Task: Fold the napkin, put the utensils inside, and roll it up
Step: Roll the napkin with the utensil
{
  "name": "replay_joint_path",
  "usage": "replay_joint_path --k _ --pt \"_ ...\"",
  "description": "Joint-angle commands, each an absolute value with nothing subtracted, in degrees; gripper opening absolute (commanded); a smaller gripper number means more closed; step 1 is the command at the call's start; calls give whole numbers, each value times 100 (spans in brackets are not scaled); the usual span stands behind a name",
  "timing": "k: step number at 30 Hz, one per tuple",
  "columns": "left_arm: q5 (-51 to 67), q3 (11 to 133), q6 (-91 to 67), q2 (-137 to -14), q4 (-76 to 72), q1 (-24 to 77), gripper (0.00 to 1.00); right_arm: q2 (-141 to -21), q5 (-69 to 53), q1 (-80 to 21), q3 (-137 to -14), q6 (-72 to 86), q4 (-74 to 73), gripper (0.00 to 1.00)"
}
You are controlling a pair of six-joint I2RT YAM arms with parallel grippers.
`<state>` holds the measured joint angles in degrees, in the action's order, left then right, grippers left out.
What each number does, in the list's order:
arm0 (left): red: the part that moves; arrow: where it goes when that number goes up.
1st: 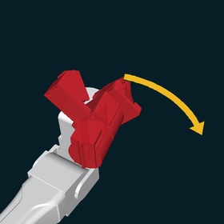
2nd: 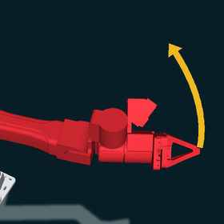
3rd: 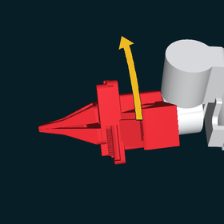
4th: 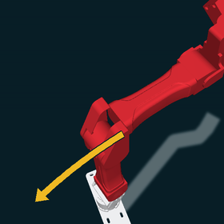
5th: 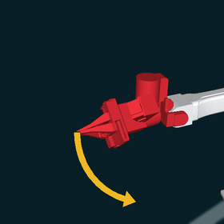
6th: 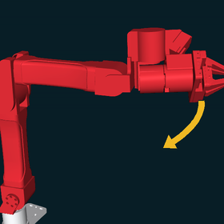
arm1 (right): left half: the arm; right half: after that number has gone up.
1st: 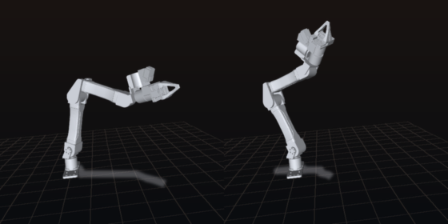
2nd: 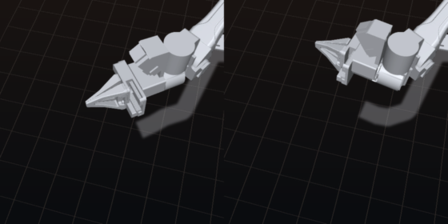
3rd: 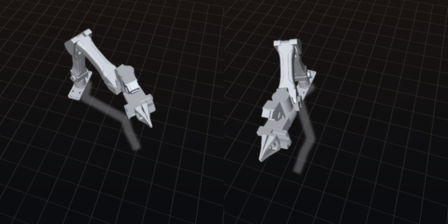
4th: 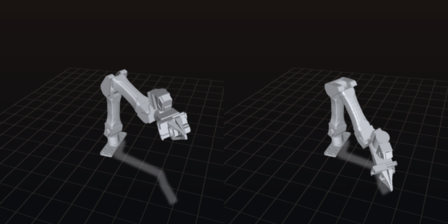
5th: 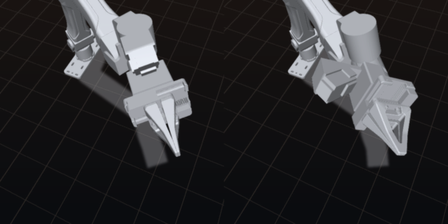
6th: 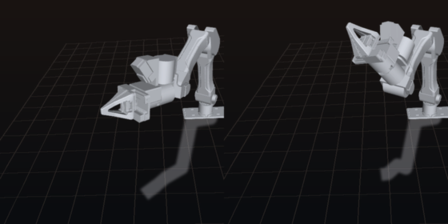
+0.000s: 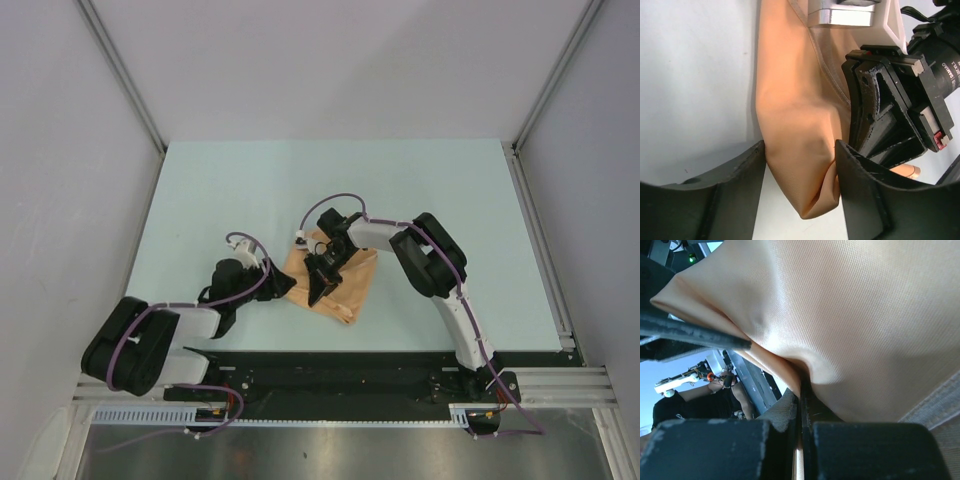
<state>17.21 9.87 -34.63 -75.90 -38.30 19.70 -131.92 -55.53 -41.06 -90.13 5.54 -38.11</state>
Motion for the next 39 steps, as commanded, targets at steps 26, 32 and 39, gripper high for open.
replay_joint_path --k 26,32,39 --pt "1696 2758 -2901 -8384 -651 1934 0 -11569 -4424 -3911 -8888 493 -3763 51" --pt "1740 3251 -2883 -8666 217 1934 0 -9758 -2204 -4542 -6801 484 -1349 58" --pt "1775 3876 -2655 -8982 1072 1934 0 -8999 1095 -6317 -5607 -412 641 63"
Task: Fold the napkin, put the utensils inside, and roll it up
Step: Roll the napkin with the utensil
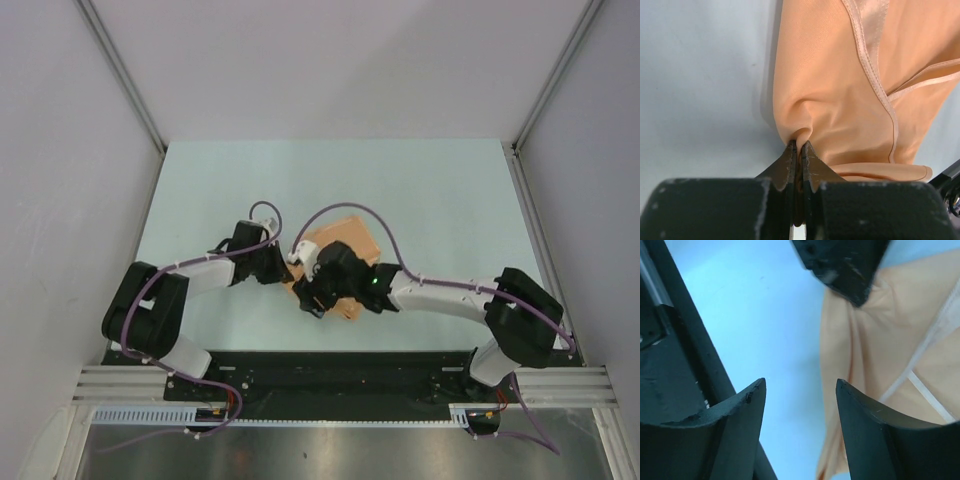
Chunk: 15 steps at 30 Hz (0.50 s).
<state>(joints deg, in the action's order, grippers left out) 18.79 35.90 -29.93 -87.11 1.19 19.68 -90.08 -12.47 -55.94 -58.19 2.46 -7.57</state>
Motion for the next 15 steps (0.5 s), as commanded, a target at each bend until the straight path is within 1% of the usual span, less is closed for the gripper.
replay_joint_path --k 1,4,7,15 --pt "1775 3937 -2611 -9017 1133 1925 0 -9078 1542 -6606 -5625 -674 702 62" --pt "1767 4131 -2532 -9140 1406 1934 0 -9377 2212 -7047 -5643 -1140 992 62" --pt "1819 4271 -2479 -9245 1590 1925 0 -9720 2574 -7268 -5712 -1441 1151 61" --pt "1846 4640 -2303 -9422 2021 1934 0 -10388 3093 -7471 -5678 -1977 1494 60"
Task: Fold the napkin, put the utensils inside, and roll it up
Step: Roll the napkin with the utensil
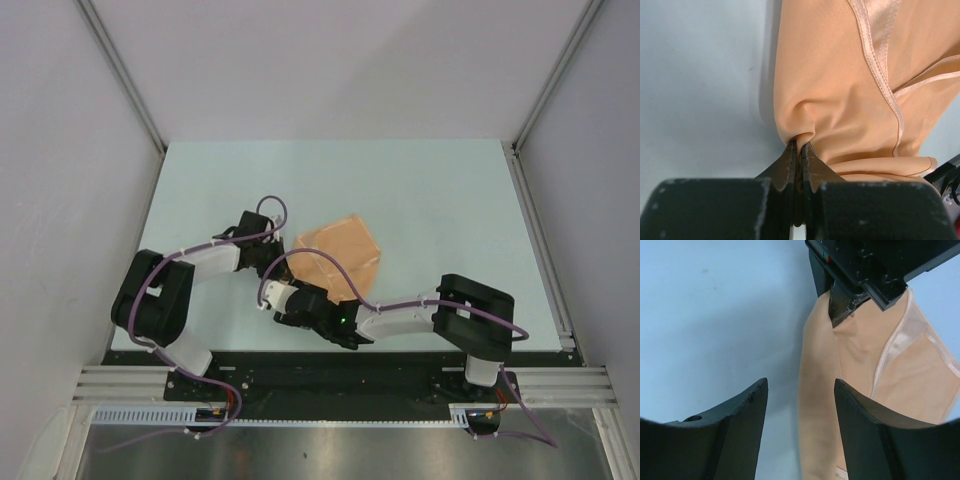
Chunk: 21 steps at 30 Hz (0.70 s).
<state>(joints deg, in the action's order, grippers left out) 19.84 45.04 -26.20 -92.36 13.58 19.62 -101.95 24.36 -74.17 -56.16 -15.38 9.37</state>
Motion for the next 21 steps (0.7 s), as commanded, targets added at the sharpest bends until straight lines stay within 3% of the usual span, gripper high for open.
replay_joint_path --k 1,13,18,21 --pt "1846 4675 -2268 -9431 2056 1934 0 -10432 3137 -7471 -5678 -1995 1503 60" --pt "1898 4992 -2057 -9562 2373 1925 0 -11171 3226 -7313 -5722 -2075 1486 53" --pt "2083 5010 -2030 -9571 2294 1934 1 -11180 2577 -7023 -5871 -1671 783 32" --pt "2144 5053 -2048 -9571 2242 1925 11 -10960 1699 -6812 -5888 -1311 388 19"
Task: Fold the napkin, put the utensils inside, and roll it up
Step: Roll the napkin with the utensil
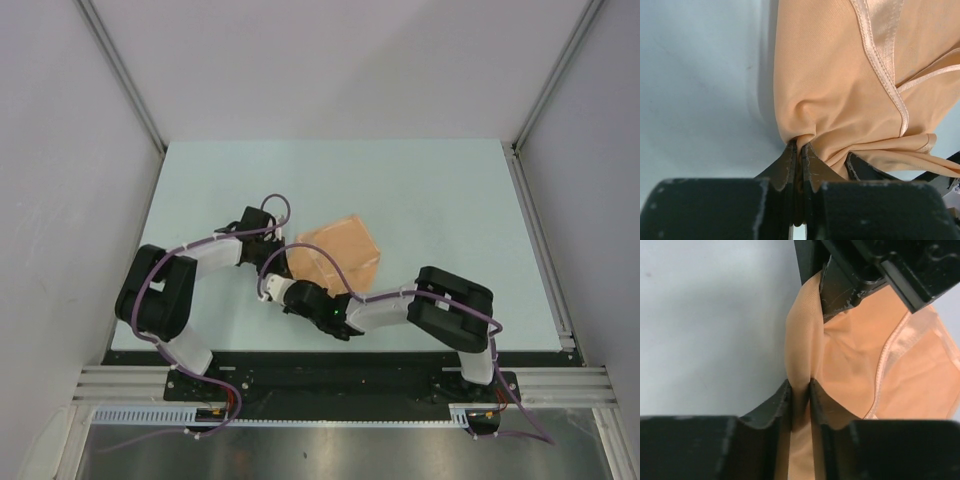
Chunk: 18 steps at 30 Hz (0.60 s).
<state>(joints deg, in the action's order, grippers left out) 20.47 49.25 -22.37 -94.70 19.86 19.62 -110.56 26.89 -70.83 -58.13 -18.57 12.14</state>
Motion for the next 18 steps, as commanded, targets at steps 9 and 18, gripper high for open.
replay_joint_path --k 9,18 --pt "2013 5168 -2355 -9378 1873 1618 75 -10556 -904 -6056 -6126 -510 -536 2" --pt "925 4283 -3005 -8440 1091 1257 90 -10635 -2767 -5459 -6547 -27 -975 0"
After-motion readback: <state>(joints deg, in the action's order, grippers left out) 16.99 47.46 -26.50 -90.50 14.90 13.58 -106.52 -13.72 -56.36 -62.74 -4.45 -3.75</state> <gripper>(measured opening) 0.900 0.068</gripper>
